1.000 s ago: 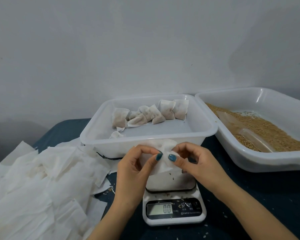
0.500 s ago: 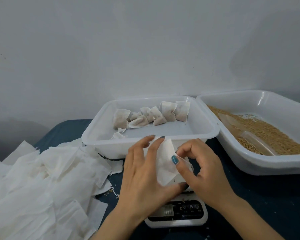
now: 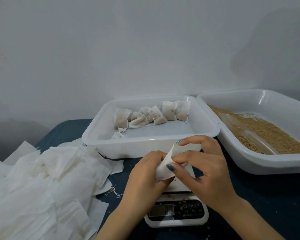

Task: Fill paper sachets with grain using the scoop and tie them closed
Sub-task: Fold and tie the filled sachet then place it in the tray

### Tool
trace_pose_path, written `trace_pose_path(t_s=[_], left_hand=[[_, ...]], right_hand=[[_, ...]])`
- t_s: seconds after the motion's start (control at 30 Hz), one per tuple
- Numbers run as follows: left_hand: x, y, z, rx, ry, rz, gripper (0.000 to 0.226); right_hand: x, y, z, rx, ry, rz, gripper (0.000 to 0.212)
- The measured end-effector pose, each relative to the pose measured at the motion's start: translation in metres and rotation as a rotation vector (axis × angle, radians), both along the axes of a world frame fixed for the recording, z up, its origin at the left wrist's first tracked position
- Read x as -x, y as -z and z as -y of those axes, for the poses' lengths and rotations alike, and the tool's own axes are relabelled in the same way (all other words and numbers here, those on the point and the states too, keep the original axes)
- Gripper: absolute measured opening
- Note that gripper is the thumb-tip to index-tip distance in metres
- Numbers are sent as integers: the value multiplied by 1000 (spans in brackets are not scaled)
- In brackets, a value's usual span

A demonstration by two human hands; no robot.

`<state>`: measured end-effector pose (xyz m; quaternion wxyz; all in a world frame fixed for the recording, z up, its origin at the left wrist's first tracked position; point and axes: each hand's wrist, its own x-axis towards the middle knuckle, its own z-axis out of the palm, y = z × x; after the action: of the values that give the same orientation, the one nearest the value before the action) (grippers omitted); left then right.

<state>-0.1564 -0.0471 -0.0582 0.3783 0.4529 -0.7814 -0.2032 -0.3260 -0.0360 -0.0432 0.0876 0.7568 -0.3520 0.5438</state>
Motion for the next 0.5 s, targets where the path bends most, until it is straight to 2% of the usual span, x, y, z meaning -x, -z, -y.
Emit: trace_pose_path(t_s=[0.1,0.13,0.23,0.4,0.5], left_hand=[[0,2,4,-32,3,33,12],[0,2,4,-30,-3,67,16],[0,2,2,-31,12,8,11],[-4,-4,1,12,28,-25,33],[-7,-5,1,20,63,-37,27]], right_hand=[[0,-1,-1,26,-7,-43,26],[1,-1,-1,23,-19,-64,28],[5,-3,-1,-13,-71,-161,32],[11,-2,2,41,-16,-255,13],[11,-2,4,77,-6,-228,13]])
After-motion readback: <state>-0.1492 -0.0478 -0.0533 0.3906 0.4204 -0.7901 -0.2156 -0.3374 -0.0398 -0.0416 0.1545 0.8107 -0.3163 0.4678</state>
